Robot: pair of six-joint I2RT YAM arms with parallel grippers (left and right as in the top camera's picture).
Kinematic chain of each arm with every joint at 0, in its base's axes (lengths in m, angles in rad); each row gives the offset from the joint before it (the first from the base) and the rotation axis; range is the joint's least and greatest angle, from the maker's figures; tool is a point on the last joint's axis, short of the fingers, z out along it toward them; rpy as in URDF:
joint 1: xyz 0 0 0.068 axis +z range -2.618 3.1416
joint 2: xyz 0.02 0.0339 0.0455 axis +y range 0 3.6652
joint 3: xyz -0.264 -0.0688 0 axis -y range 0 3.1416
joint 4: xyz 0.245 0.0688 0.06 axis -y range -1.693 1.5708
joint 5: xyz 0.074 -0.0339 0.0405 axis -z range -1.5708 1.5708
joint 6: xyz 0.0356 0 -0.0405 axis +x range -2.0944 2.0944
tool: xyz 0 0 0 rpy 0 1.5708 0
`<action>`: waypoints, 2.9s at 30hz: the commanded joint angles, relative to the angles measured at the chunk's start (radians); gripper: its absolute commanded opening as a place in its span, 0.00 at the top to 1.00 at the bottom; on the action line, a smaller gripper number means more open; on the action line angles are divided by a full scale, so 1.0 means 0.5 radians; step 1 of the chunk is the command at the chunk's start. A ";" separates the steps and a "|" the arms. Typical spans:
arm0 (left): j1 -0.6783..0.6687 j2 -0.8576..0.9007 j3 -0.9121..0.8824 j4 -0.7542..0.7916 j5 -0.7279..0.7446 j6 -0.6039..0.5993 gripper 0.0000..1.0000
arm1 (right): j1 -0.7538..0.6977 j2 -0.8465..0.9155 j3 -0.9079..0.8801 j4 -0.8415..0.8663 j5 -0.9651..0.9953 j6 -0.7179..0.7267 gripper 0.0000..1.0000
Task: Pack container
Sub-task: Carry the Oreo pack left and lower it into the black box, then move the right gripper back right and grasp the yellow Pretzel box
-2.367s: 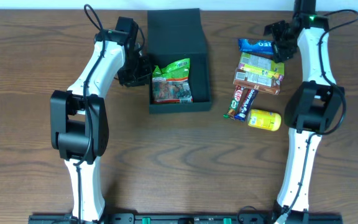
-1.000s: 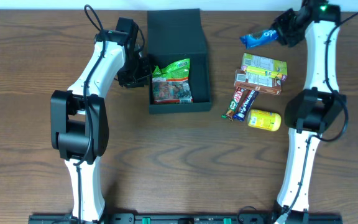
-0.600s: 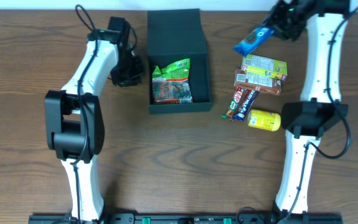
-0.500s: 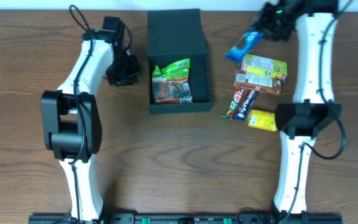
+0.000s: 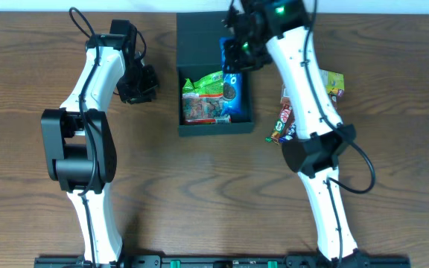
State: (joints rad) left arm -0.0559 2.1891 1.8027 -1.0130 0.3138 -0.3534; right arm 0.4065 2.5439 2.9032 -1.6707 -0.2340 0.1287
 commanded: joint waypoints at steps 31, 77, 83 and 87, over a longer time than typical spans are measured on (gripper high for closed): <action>0.008 0.002 -0.018 -0.014 -0.020 0.087 0.85 | 0.009 -0.203 -0.552 0.318 0.523 0.175 0.01; 0.006 0.002 -0.018 -0.010 -0.014 0.140 0.23 | -1.048 -0.063 -0.618 0.344 0.272 -0.069 0.01; 0.006 0.002 -0.018 -0.002 -0.013 0.139 0.22 | -1.148 -0.031 -0.618 0.367 -0.025 -0.192 0.01; 0.006 0.002 -0.018 0.000 -0.013 0.139 0.22 | -1.209 0.022 -0.618 0.367 -0.185 -0.204 0.01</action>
State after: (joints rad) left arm -0.0559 2.1891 1.8011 -1.0126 0.3107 -0.2878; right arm -0.1799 2.5210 2.5961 -1.4899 -0.2256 0.0631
